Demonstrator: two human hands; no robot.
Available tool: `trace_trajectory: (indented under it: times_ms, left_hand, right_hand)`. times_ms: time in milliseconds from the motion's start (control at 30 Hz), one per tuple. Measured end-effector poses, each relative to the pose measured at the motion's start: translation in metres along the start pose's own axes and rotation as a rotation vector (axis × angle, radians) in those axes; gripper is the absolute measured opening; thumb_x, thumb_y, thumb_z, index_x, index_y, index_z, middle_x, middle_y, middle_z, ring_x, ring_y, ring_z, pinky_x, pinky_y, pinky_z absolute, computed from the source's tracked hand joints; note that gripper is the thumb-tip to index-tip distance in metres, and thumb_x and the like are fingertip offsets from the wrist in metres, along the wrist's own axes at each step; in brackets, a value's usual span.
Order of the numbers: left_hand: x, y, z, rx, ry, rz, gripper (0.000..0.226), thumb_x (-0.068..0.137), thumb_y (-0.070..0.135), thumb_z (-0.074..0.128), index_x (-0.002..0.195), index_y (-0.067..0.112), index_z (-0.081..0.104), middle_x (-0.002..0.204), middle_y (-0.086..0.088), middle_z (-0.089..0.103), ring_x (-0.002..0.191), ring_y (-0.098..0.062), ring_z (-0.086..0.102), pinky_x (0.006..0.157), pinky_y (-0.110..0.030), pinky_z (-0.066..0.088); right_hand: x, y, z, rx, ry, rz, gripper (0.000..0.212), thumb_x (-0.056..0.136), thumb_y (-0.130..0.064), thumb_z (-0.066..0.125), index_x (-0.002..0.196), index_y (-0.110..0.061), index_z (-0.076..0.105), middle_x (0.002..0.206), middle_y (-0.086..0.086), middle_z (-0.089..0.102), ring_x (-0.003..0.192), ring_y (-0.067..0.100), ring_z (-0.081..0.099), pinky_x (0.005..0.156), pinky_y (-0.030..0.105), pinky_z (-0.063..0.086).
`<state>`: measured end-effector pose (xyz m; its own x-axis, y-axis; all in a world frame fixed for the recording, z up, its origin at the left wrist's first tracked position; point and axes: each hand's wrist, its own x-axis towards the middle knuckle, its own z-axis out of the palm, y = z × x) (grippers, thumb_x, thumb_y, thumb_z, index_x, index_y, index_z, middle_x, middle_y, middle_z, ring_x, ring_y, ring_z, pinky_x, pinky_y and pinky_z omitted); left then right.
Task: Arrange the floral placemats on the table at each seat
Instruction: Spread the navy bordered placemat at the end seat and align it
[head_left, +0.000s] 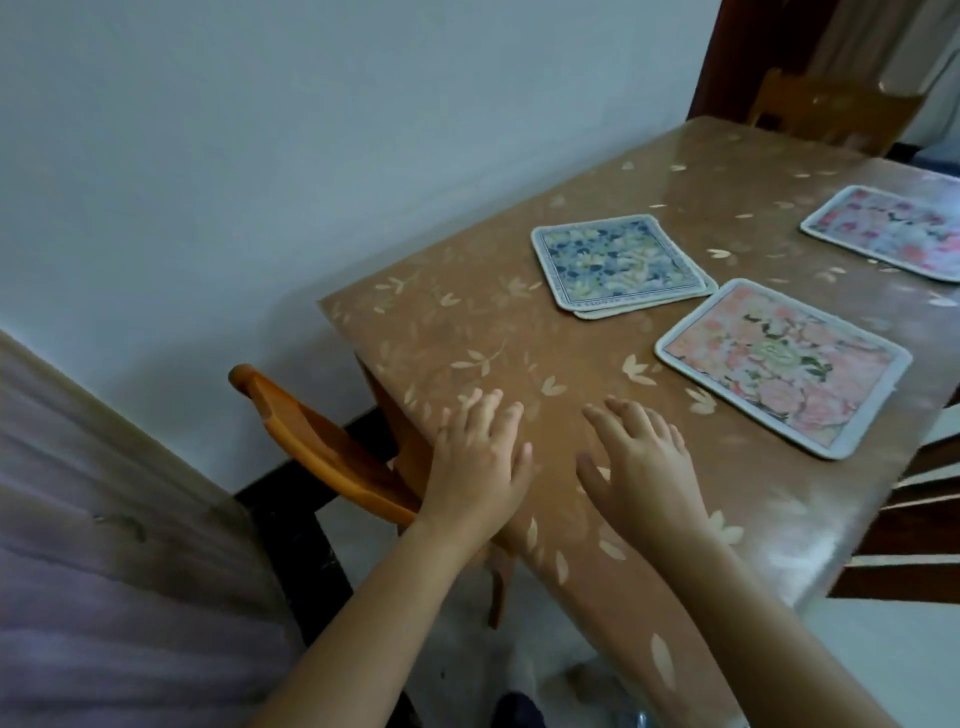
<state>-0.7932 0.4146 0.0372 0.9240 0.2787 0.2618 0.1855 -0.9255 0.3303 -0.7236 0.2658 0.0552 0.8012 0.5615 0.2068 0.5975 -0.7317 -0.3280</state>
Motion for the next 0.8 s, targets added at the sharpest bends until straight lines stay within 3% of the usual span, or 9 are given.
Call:
trace_trajectory:
  times_ms: [267,433,700,800]
  left_hand:
    - [0.096,-0.051,0.024,0.051,-0.088,0.087,0.046,0.094,0.03,0.039,0.136,0.014,0.034,0.147,-0.008,0.029,0.137,-0.021,0.014,0.111,-0.042,0.005]
    - [0.152,-0.078,0.053,0.106,-0.159,0.132,0.046,0.093,0.03,0.038,0.137,0.014,0.033,0.148,-0.008,0.029,0.137,-0.021,0.015,0.111,-0.042,0.009]
    - [0.23,-0.107,0.12,0.04,-0.216,0.24,0.045,0.088,0.024,0.052,0.129,0.009,0.046,0.14,-0.013,0.041,0.134,-0.027,0.028,0.108,-0.046,0.018]
    - [0.264,-0.116,0.15,0.052,-0.262,0.272,0.046,0.09,0.026,0.049,0.132,0.012,0.042,0.144,-0.009,0.037,0.136,-0.023,0.024,0.108,-0.042,0.016]
  right_hand:
    - [0.089,0.002,0.041,0.051,0.07,0.062,0.042,0.08,-0.02,0.063,0.12,-0.011,0.054,0.127,0.016,0.053,0.119,0.034,0.046,0.097,0.051,0.037]
    - [0.149,0.011,0.06,0.064,0.105,0.081,0.041,0.08,-0.017,0.063,0.119,-0.007,0.055,0.126,0.018,0.055,0.118,0.035,0.047,0.096,0.054,0.038]
    - [0.208,0.051,0.107,-0.015,0.054,0.161,0.046,0.072,-0.016,0.07,0.115,-0.006,0.058,0.12,0.019,0.059,0.111,0.037,0.053,0.089,0.054,0.042]
    - [0.225,0.07,0.131,-0.045,0.016,0.222,0.049,0.071,-0.018,0.072,0.117,-0.008,0.057,0.123,0.019,0.057,0.114,0.037,0.051,0.091,0.055,0.04]
